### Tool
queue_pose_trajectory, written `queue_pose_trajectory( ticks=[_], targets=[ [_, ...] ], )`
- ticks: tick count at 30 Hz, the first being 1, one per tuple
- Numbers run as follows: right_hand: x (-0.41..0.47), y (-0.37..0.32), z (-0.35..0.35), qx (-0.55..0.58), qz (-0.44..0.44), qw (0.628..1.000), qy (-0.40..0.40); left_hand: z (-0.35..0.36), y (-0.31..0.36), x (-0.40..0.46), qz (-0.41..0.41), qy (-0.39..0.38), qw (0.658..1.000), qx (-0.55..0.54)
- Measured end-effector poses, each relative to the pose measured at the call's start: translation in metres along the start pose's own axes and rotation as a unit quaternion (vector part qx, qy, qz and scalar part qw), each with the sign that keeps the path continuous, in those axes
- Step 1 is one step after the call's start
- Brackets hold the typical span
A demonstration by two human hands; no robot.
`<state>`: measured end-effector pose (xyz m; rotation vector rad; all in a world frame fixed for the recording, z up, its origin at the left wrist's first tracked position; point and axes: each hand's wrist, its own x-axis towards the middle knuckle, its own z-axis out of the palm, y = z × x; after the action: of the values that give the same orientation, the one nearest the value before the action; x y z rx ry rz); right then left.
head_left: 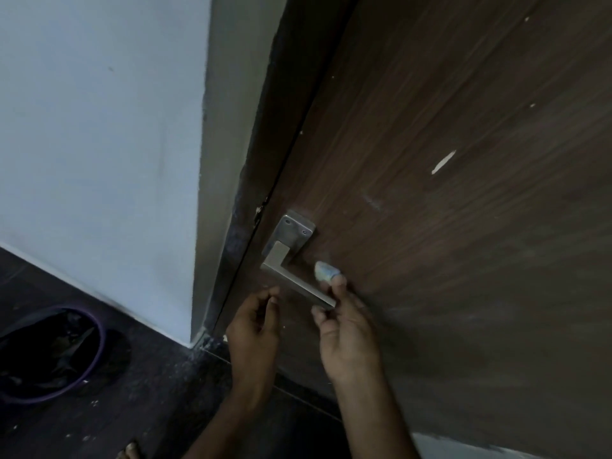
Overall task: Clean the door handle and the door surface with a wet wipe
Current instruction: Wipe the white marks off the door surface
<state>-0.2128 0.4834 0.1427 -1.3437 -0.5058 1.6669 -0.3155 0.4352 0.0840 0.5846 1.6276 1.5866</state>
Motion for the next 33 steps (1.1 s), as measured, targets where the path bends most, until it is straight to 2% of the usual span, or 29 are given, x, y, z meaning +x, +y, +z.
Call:
queue_pose_trajectory(
  ticks=[1,3,6,7,12,16,18,21,24,27,29,33],
  targets=[
    [-0.002,-0.005,-0.003,-0.021,-0.059,0.998,0.007,0.000,-0.001,-0.002,-0.006,0.001,1.000,-0.001],
    [0.001,0.000,-0.004,-0.031,-0.071,0.996,0.048,0.002,-0.003,-0.006,-0.014,-0.003,1.000,0.005],
    [0.008,0.030,-0.003,-0.038,0.005,0.988,0.149,0.004,-0.004,-0.011,-0.017,-0.016,1.000,0.020],
    [0.010,0.038,-0.003,-0.035,0.038,0.986,0.158,0.004,-0.003,-0.011,-0.016,-0.018,0.999,0.027],
    [0.019,0.040,-0.011,0.030,0.125,0.983,0.132,0.002,-0.003,-0.007,-0.036,-0.053,0.997,0.048],
    [0.008,0.007,-0.034,0.107,0.063,0.989,0.078,0.003,-0.005,-0.008,-0.031,-0.074,0.994,0.071],
    [0.004,0.004,-0.041,0.098,0.052,0.989,0.098,0.007,-0.006,-0.011,-0.039,-0.080,0.994,0.064],
    [0.005,0.017,-0.034,0.089,0.096,0.981,0.141,0.013,-0.007,-0.014,-0.042,-0.094,0.993,0.057],
    [0.006,0.010,-0.031,0.117,0.118,0.976,0.139,0.016,-0.009,-0.015,-0.042,-0.110,0.992,0.055],
    [-0.006,-0.015,-0.039,0.144,0.057,0.982,0.104,0.021,-0.009,-0.018,-0.045,-0.127,0.989,0.056],
    [-0.013,-0.021,-0.043,0.126,0.012,0.984,0.124,0.024,-0.007,-0.022,-0.040,-0.142,0.987,0.065],
    [-0.012,-0.002,-0.040,0.132,0.053,0.972,0.185,0.033,0.010,-0.032,0.010,-0.179,0.979,0.095]
  ],
)
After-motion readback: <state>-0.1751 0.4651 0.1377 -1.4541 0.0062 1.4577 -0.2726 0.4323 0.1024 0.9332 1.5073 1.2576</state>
